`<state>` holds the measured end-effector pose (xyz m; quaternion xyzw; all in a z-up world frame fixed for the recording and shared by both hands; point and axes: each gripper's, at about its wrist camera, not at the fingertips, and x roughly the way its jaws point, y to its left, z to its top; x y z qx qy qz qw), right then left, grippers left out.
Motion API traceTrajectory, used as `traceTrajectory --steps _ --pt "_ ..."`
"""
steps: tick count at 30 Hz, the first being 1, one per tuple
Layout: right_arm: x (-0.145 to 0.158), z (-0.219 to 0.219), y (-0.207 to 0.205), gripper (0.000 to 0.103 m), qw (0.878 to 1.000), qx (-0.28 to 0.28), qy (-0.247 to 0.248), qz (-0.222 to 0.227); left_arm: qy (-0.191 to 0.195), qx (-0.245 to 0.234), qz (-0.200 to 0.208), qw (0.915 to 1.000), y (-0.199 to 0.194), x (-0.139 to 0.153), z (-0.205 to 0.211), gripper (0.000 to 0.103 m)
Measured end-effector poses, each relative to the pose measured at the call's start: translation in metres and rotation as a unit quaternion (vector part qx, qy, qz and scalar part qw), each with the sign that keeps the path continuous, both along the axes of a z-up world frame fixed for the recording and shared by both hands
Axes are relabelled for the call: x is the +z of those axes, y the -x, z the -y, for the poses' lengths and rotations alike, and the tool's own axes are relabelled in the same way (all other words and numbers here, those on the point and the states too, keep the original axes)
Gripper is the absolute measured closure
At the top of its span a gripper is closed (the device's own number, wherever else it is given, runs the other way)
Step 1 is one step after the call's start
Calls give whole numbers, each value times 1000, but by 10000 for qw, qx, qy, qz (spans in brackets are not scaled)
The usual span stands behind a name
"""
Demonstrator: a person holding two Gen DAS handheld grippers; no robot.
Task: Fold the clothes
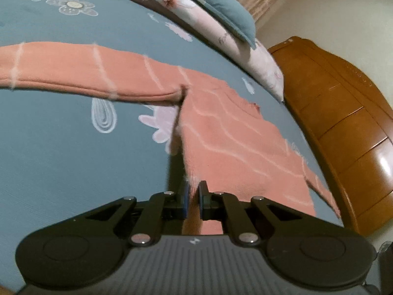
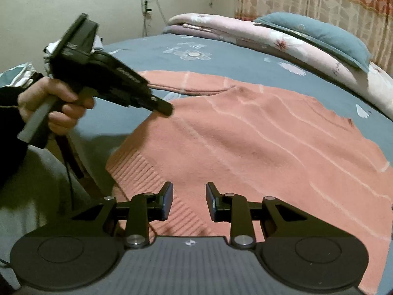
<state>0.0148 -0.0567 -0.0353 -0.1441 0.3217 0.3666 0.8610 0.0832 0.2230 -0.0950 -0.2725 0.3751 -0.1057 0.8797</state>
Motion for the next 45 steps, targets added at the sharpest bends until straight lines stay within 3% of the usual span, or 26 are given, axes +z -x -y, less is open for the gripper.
traceTrajectory --steps 1,2,3,4,9,11,16,20,23,26,30,31,33,34,35,41,45 --pt "-1 1 -2 70 10000 -39 2 -7 -45 6 -66 10000 -2 -4 -1 96" --pt "-1 1 -4 69 10000 -79 4 -15 31 -36 -160 9999 -4 -10 -3 86" --pt "-1 2 -5 67 9999 -116 0 -19 170 -82 -250 9995 -4 -17 -5 65" --pt "-1 3 -6 66 9999 -153 -12 -16 295 -102 -242 9992 -4 -21 -6 55" --pt "-1 17 -6 63 9991 -418 -106 -20 543 -138 -38 9984 -12 -30 -5 40" --pt "-2 27 -7 63 9981 -592 -175 -53 656 -156 -12 9977 -20 -33 -3 39" --pt "1 73 -11 63 9899 -1314 -524 -124 963 -238 -102 9950 -30 -37 2 41" --pt "8 134 -18 52 9722 -2207 -784 -39 843 -392 -84 9956 -22 -36 9 43" --pt "2 189 -39 51 9479 -3039 -950 -112 709 -342 -126 9968 -17 -35 13 55" --pt "-22 237 -70 51 9217 -3646 -1226 -507 481 -302 -210 9982 -17 -33 17 70" --pt "-55 271 -106 50 8962 -3878 -1806 -1171 281 -220 -425 9985 -12 -30 17 93" --pt "-59 270 -110 49 8951 -3850 -1895 -1210 223 -204 -460 9985 -10 -30 18 96" --pt "-63 260 -111 54 9075 -3534 -1910 -1231 109 -202 -504 9985 -7 -27 21 97" --pt "-63 253 -111 65 9146 -3399 -1819 -1217 63 -205 -511 9985 -5 -25 23 98" --pt "-63 246 -110 89 9199 -3353 -1654 -1182 17 -208 -517 9984 -4 -24 25 98" --pt "-40 256 -113 87 9247 -3340 -1483 -1066 -149 -305 -390 9987 9 6 18 98" --pt "-38 244 -116 72 9321 -3464 -607 -861 -711 -225 -873 9934 4 -1 18 92"
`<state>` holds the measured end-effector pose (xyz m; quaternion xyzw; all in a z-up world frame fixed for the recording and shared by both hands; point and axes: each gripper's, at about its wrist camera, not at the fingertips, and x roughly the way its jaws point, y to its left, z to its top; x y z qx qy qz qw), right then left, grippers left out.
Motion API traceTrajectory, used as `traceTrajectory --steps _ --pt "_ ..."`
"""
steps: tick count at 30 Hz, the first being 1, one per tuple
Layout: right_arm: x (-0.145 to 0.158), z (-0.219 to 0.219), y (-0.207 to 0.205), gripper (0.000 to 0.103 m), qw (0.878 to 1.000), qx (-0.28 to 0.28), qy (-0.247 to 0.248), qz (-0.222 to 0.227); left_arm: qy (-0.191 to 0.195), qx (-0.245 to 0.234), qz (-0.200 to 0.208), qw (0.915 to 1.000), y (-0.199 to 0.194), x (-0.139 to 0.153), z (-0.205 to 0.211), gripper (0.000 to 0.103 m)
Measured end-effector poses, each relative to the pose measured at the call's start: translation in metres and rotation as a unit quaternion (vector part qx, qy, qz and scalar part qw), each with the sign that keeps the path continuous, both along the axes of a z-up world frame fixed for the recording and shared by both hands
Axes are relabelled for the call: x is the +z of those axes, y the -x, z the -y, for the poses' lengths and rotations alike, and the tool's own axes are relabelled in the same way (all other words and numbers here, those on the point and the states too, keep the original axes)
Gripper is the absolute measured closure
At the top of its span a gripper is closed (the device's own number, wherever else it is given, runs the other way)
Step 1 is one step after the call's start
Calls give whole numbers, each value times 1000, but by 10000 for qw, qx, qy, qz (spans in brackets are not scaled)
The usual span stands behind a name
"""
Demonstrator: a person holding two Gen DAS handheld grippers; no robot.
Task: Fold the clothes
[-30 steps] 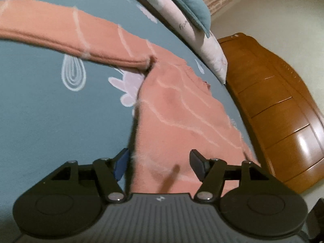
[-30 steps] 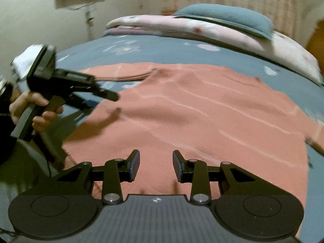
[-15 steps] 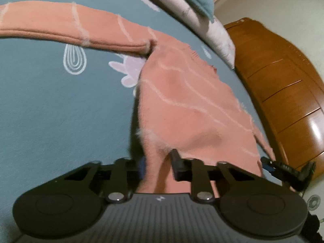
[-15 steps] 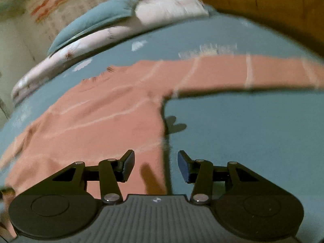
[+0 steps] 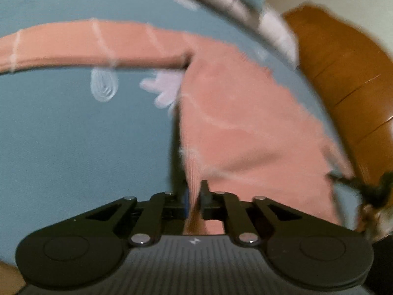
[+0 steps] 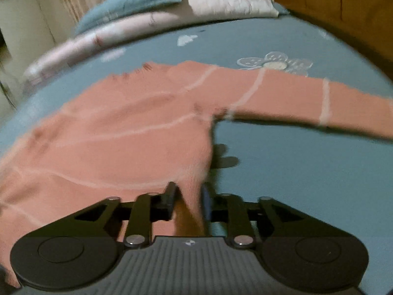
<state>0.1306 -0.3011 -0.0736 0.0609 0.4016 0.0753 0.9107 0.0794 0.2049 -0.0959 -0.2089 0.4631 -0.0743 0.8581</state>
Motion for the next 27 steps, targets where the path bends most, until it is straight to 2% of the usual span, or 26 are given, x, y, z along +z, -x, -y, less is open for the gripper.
traceTrajectory --steps 2,4,5,6,9,13,15,17,19,20,25,27 --pt "10 -7 10 68 9997 8 161 204 -334 -53 85 9994 6 5 4 88" --pt "22 -16 27 59 9986 171 165 467 -627 -266 362 9970 16 18 11 76" --pt "27 -25 34 57 9976 364 203 551 -779 -406 514 9948 22 25 15 64" --pt "31 -36 42 57 9958 634 264 607 -954 -603 684 9913 28 33 23 57" --pt "37 -74 64 57 9853 1527 369 672 -1530 -1308 1198 9722 47 54 53 55" --pt "33 -129 99 56 9577 2723 634 677 -2286 -2372 1602 9305 79 61 102 47" --pt "24 -151 117 57 9411 3200 873 658 -2569 -2859 1708 9072 94 53 125 45" --pt "14 -167 132 57 9288 3512 1043 563 -2803 -3189 1711 8891 105 41 144 45" --pt "8 -176 141 57 9248 3638 1028 433 -3006 -3462 1781 8707 120 30 160 45" --pt "6 -178 145 57 9237 3675 1006 395 -3139 -3616 1877 8576 127 26 168 45" --pt "6 -174 152 53 9284 3599 865 316 -4044 -4376 2127 7744 152 5 199 45" --pt "8 -170 155 52 9318 3532 772 319 -4250 -4532 2020 7571 151 -6 206 47"
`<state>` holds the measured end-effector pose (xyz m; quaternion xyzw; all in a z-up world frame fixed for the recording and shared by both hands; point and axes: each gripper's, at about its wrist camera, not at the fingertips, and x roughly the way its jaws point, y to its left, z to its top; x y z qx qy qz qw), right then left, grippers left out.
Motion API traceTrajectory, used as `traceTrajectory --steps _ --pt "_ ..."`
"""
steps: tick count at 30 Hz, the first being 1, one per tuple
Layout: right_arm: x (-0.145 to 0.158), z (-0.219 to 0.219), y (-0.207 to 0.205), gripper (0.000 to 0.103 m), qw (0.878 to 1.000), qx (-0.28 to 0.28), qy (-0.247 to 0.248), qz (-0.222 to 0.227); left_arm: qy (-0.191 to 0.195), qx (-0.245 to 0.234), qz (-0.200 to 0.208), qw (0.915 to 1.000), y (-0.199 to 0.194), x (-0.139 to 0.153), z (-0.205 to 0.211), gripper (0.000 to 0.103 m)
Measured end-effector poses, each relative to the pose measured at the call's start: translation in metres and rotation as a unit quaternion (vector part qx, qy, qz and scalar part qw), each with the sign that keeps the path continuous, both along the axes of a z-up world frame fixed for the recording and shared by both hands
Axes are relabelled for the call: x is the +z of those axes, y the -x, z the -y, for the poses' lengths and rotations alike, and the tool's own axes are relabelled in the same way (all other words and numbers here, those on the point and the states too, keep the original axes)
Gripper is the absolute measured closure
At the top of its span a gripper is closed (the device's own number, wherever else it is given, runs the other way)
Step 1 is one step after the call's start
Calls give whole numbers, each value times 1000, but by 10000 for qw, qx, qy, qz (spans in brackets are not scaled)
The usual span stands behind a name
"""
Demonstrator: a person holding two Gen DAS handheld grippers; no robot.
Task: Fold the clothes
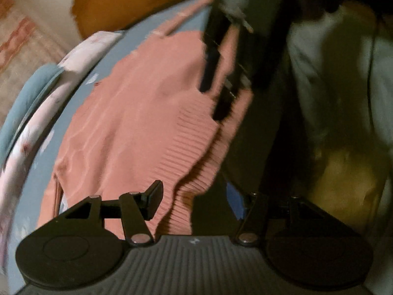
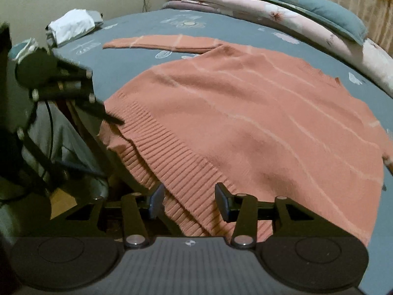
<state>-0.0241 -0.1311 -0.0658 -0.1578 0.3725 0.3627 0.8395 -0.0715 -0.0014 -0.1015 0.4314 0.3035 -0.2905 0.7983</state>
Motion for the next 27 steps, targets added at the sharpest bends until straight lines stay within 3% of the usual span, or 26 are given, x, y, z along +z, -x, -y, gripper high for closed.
traceTrajectory --steps 6,9,17,19,21,24,27 --pt "-1 2 7 51 9999 -65 -139 -51 -142 -101 -325 9993 -11 -19 15 47" --pt "-3 5 11 50 9997 -49 -192 -120 -205 -220 -299 9991 -13 -25 25 46" --pt "-9 14 20 49 9996 -60 -178 -206 -832 -544 706 9925 -2 -38 46 45" --pt "-10 16 21 49 9996 -99 -183 -212 -1125 -703 994 9862 2 -45 48 47" --pt "-10 18 22 49 9995 -136 -181 -204 -1303 -812 1259 9801 6 -50 49 56" --pt "-10 20 24 49 9994 -127 -214 -222 -1426 -857 1539 9740 11 -52 46 62" --pt "-10 18 29 49 9995 71 -221 -196 -1383 -871 1641 9728 16 -49 41 61"
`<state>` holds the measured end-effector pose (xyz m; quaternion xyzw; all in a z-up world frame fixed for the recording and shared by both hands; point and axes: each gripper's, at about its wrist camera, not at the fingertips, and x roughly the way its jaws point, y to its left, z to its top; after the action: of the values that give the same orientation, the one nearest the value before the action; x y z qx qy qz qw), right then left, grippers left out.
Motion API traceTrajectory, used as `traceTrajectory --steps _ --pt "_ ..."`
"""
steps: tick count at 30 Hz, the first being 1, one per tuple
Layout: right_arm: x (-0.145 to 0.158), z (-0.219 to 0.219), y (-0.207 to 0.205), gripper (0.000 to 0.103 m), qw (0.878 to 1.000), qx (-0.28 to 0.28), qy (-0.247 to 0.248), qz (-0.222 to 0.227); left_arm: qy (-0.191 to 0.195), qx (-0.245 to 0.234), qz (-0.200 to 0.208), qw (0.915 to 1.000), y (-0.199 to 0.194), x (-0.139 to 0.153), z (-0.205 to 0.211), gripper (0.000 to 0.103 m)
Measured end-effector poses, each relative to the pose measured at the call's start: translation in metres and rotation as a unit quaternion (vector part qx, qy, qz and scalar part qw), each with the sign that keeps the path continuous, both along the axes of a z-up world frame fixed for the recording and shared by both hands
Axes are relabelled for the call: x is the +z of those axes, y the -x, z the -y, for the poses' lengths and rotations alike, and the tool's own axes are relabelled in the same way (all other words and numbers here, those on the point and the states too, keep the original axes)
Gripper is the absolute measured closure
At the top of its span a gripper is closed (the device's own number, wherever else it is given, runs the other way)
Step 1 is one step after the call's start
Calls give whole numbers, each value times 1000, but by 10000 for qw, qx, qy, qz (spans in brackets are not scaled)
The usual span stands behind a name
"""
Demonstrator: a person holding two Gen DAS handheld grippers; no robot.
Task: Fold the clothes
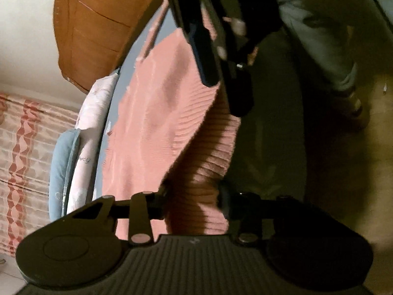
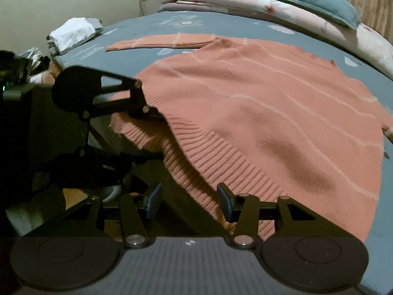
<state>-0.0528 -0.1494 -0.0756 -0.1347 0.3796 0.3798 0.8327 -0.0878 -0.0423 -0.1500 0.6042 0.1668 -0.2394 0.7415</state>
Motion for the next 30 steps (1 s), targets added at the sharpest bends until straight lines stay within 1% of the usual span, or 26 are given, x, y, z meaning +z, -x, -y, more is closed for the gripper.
traceTrajectory --steps 4,6,8,9,10,11,13,14,16,17,18,20,22,24,25,26,27,28,29,30 --pt "-2 -13 7 49 9987 488 -5 122 73 47 -22 10000 1 4 -6 60" --pt "-6 -25 9 48 9970 687 107 337 94 105 -56 9999 -1 6 -6 60" --pt "-13 -38 11 45 9939 813 373 647 176 149 -100 9997 -4 9 -7 60" --pt "-18 -44 13 43 9906 866 600 869 237 180 -134 9995 -6 11 -6 60" --pt "-23 -50 15 42 9861 939 845 1079 295 215 -159 9992 -9 13 -7 60" --pt "-29 -56 18 42 9801 1041 1075 1302 346 249 -176 9989 -11 14 -8 60" --pt "-37 -62 28 42 9664 1244 1375 1780 471 296 -214 9982 -14 18 -10 62" --pt "-41 -65 33 42 9588 1284 1535 2014 522 311 -205 9979 -14 19 -11 66" --pt "-48 -69 39 42 9443 1283 1835 2413 606 332 -153 9975 -14 21 -12 76" --pt "-50 -70 41 42 9402 1253 1896 2536 648 342 -127 9972 -14 23 -13 89" --pt "-50 -70 41 42 9392 1212 1890 2600 690 353 -101 9969 -14 24 -13 96" --pt "-49 -71 39 43 9405 1102 1828 2643 781 379 -85 9962 -13 27 -13 97" --pt "-48 -72 37 49 9398 971 1827 2721 831 401 -94 9957 -14 29 -14 96" --pt "-42 -73 36 74 9399 874 1792 2771 823 381 -75 9959 -14 29 -15 94" --pt "-38 -72 35 79 9421 831 1723 2754 803 360 -81 9961 -15 27 -15 92" --pt "-34 -72 34 90 9438 765 1669 2749 753 337 -111 9965 -15 25 -15 92" --pt "-31 -71 31 97 9451 680 1647 2738 683 335 -149 9970 -15 22 -14 96" --pt "-28 -71 28 98 9476 624 1622 2679 610 346 -184 9974 -15 20 -13 97" --pt "-25 -71 24 99 9513 590 1572 2586 585 358 -243 9974 -15 20 -13 101" --pt "-22 -71 20 100 9563 564 1496 2446 587 370 -315 9971 -16 21 -12 102"
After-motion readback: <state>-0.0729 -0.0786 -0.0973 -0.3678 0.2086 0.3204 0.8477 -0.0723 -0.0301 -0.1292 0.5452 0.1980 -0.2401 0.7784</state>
